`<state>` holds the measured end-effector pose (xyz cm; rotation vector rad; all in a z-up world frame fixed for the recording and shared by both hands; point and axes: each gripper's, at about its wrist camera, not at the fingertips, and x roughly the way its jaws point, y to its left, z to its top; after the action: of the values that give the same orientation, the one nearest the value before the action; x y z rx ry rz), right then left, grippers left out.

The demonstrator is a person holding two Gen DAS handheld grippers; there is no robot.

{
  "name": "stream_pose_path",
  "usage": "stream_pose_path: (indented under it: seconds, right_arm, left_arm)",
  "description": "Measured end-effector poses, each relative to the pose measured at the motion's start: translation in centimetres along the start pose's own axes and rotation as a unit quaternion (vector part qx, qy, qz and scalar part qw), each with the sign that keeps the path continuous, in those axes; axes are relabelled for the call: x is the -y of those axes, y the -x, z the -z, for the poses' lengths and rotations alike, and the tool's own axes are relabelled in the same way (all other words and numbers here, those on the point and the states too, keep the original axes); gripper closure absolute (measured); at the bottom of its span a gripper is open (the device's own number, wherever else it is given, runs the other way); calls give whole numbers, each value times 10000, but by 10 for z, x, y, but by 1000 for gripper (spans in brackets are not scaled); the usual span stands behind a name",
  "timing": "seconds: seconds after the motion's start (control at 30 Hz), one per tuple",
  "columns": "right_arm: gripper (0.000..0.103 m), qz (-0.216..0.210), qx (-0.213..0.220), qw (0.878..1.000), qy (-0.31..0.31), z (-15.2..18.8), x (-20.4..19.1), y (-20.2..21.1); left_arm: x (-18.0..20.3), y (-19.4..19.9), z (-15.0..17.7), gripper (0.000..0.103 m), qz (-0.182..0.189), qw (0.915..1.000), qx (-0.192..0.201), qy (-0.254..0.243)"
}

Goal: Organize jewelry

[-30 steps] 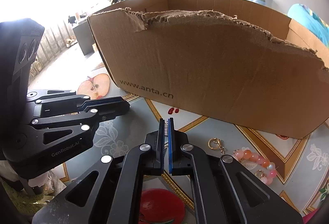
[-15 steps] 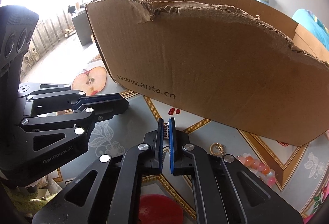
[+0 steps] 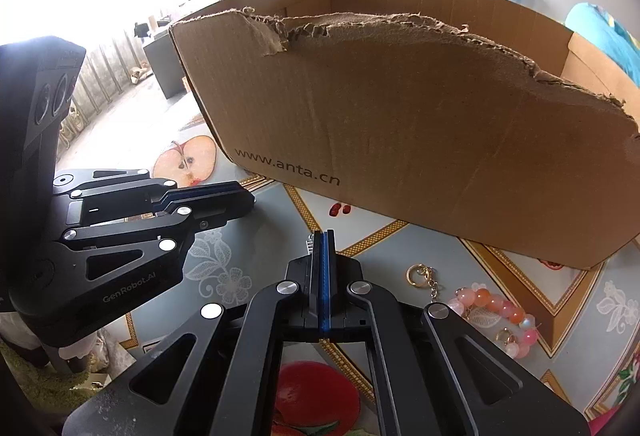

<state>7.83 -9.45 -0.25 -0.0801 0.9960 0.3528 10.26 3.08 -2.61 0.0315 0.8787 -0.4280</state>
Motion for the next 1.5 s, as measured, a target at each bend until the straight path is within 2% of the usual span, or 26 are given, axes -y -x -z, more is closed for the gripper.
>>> stream_pose_path:
  seconds: [0.1, 0.17, 0.2, 0.33, 0.4, 0.57, 0.83, 1.1, 1.2, 1.27, 1.3, 1.4, 1.47, 1.5]
  right_arm:
    - [101, -102, 10, 9999, 113, -1, -3, 4]
    - [85, -78, -21, 9996, 279, -4, -6, 5]
    - [83, -43, -3, 9994, 347, -4, -8, 3]
    - [84, 85, -122, 9988, 477, -5, -13, -10]
    - [98, 99, -101, 9988, 478, -7, -11, -9]
    - [103, -61, -113, 9997, 215, -9, -5, -6]
    - [103, -263, -42, 9996, -126, -10, 11, 6]
    - [103, -364, -14, 9993, -89, -8, 13, 20]
    - [97, -275, -159, 9995, 8, -7, 7, 10]
    - [84, -220, -195, 9995, 98, -6, 0, 7]
    - [83, -180, -214, 9995, 173, -6, -4, 4]
    - [84, 66, -229, 9983, 532, -3, -17, 0]
    - [99, 79, -265, 9974, 672, -3, -22, 0]
    - [99, 99, -279, 9973, 669, -3, -23, 1]
  left_arm:
    - [0, 1, 1, 97, -6, 10000, 9, 19]
    - [0, 1, 2, 97, -14, 10000, 13, 12]
    - [-1, 1, 1, 97, -16, 10000, 13, 9]
    - [-1, 1, 1, 97, -12, 10000, 5, 5]
    - [-1, 2, 1, 97, -14, 10000, 8, -2]
    - [0, 1, 1, 97, -28, 10000, 11, -40]
    - [-1, 2, 2, 97, -35, 10000, 17, -42]
    - [-3, 3, 2, 97, -35, 10000, 32, 9]
    - [-3, 3, 3, 97, -36, 10000, 31, 8]
    - [-3, 3, 3, 97, -35, 10000, 32, 6]
    - [-3, 3, 3, 97, -36, 10000, 33, 7]
    - [-3, 3, 2, 97, -37, 10000, 31, 26]
    - [-3, 3, 2, 97, -38, 10000, 27, 24]
    - [-4, 3, 2, 97, -35, 10000, 29, 27]
